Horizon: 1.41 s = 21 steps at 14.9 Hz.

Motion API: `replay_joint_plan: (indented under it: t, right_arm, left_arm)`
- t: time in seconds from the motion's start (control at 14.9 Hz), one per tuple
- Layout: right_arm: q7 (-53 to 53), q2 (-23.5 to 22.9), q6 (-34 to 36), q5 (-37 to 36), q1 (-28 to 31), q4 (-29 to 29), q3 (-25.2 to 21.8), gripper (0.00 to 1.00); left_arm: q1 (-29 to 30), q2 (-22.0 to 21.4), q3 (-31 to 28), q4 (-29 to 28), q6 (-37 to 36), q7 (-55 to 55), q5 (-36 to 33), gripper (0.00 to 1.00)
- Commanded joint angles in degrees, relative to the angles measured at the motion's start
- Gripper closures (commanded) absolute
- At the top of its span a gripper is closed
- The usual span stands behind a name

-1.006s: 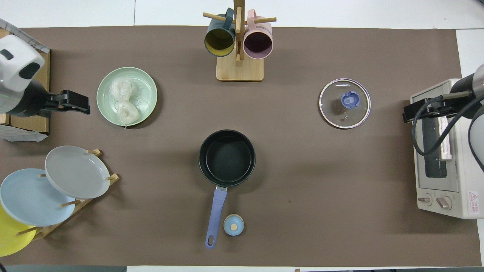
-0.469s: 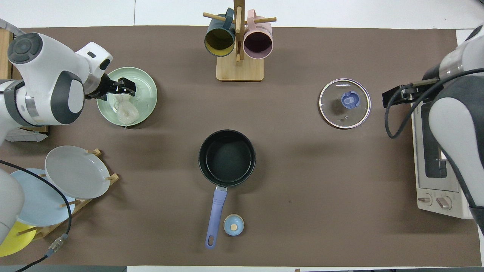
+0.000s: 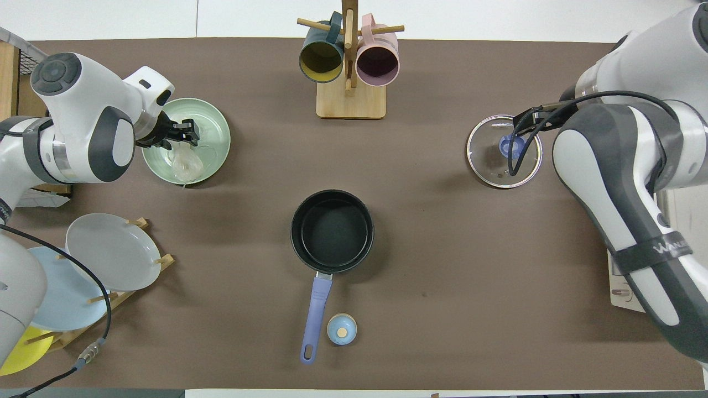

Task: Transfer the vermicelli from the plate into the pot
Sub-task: 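Reach the left gripper to the vermicelli while the right gripper reaches the lid, then grasp the vermicelli with the left gripper and lift it off the plate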

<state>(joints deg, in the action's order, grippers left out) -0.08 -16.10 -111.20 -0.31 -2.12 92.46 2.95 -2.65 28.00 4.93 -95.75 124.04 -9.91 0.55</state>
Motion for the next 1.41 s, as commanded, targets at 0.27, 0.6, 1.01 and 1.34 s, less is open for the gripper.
replay_joint_plan:
  t: [0.27, 0.6, 1.01, 1.34]
  right_arm:
    - [-0.2, -7.3, -7.6, 0.6, 0.5, 1.0, 1.1, 0.0]
    - [-4.4, -9.3, -14.3, 0.6, 0.6, 4.1, 1.1, 0.0]
    - [-9.9, -9.3, -18.0, 0.5, 1.0, 8.1, 1.1, 0.0]
    - [-10.8, -9.2, -18.0, 0.4, 1.0, 8.4, 1.1, 0.07]
  left_arm:
    - [-0.9, -1.4, 0.2, 4.0, -4.6, -0.6, -0.3, 1.0]
    - [-5.3, -10.1, 1.8, 13.7, -26.3, -14.8, 7.9, 1.0]
    - [-21.8, -20.7, 4.3, 1.9, -21.6, -35.3, 8.9, 1.0]
    - [-26.6, -22.8, 4.4, -13.6, -9.0, -38.0, 9.0, 1.0]
